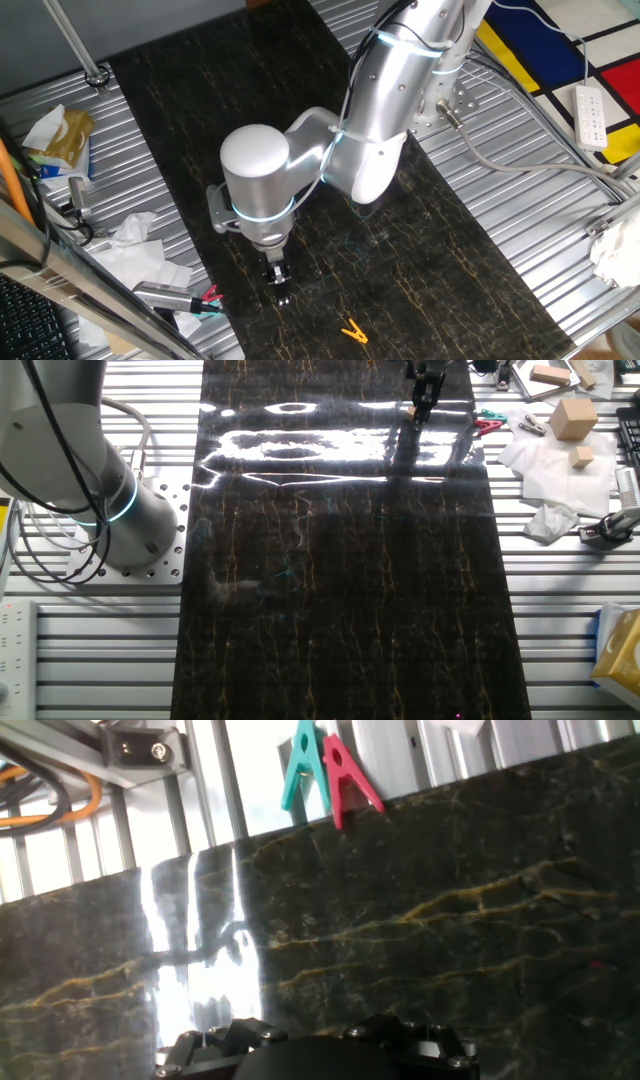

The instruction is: Use the gripper to push the small block from left to right

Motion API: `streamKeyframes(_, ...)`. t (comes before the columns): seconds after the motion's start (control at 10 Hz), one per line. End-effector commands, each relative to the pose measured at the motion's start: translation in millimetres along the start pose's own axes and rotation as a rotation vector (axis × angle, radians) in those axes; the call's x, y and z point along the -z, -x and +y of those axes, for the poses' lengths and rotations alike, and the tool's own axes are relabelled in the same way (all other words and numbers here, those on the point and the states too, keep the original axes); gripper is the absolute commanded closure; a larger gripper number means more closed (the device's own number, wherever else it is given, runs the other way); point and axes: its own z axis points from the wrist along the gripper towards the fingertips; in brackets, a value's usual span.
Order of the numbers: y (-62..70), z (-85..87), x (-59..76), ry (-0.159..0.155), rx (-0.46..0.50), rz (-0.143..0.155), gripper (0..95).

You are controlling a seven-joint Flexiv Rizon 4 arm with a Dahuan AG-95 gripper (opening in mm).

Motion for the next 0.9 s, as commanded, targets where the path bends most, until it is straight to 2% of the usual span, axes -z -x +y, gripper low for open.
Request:
streamKeyframes(0.1, -0.7, 1.3, -0.6, 0.026, -0.023, 0.004, 19.0)
streamKeyframes(0.4, -1.4, 2.7, -1.0, 0.036, -0.028, 0.003, 19.0)
streamKeyframes(0.9, -3.7, 9.6, -4.8, 0.035, -0.034, -0.006, 19.0)
